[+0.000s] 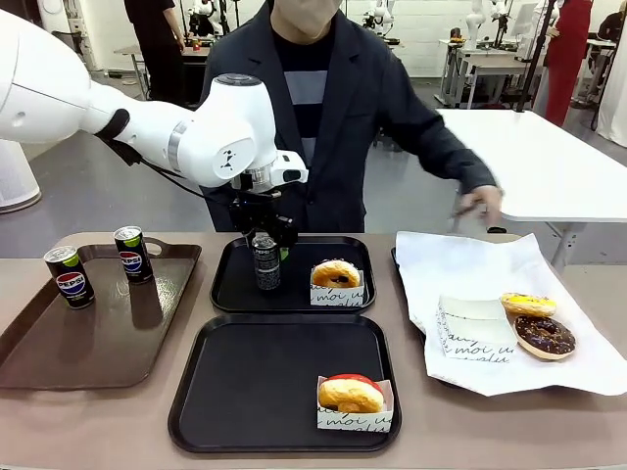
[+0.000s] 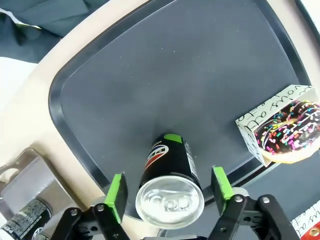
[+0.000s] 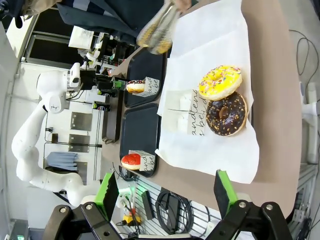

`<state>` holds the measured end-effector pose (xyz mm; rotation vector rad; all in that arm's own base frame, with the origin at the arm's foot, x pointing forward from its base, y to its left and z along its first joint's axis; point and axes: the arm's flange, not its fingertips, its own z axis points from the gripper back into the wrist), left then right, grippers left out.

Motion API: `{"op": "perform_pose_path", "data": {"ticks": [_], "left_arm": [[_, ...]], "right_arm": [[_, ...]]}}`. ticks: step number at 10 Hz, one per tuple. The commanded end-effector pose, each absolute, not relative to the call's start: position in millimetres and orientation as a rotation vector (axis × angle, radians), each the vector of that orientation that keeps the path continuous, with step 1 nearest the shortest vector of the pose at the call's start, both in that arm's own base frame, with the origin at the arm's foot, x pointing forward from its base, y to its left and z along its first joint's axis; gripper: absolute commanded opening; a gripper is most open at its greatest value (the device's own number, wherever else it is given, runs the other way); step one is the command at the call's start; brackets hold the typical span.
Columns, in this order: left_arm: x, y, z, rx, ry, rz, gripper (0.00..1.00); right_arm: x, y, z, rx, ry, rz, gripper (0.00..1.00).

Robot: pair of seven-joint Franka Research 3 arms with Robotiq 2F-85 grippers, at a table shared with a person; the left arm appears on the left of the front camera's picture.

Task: Set up donuts and drinks on trays.
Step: Pick up one Pepsi coke and place it on the Flat Tray, then pick up one Pepsi coke from the Handle tray and place it on the Flat Tray without a Pepsi coke.

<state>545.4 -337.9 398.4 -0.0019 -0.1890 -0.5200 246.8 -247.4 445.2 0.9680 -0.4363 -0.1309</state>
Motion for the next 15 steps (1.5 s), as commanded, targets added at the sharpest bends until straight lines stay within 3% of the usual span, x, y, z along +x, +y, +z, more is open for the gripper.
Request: {"op": "perform_pose_path", "data": {"ticks": [1, 2, 8, 12, 15], "left_arm": [[519, -332, 427, 0.013, -0.178, -0.513, 0.87], [497, -327, 445, 0.023, -0.171, -0.527, 0.99], [378, -269, 495, -0.015, -0.208, -0.666, 1.0], [345, -227, 491, -0.019, -0.233, -0.641, 1.0], [359, -250, 497, -0.005, -0.21, -0.636, 1.0]], "right_arm": [[249, -247, 446, 0.993, -0.469, -0.122, 1.0], [249, -247, 446, 0.993, -0.469, -0.122, 1.0], [249, -247, 446, 0.993, -0.469, -0.122, 1.0], [249, -247, 446, 0.993, -0.469, -0.122, 1.0], [249, -247, 446, 0.993, -0.469, -0.122, 1.0]]}}
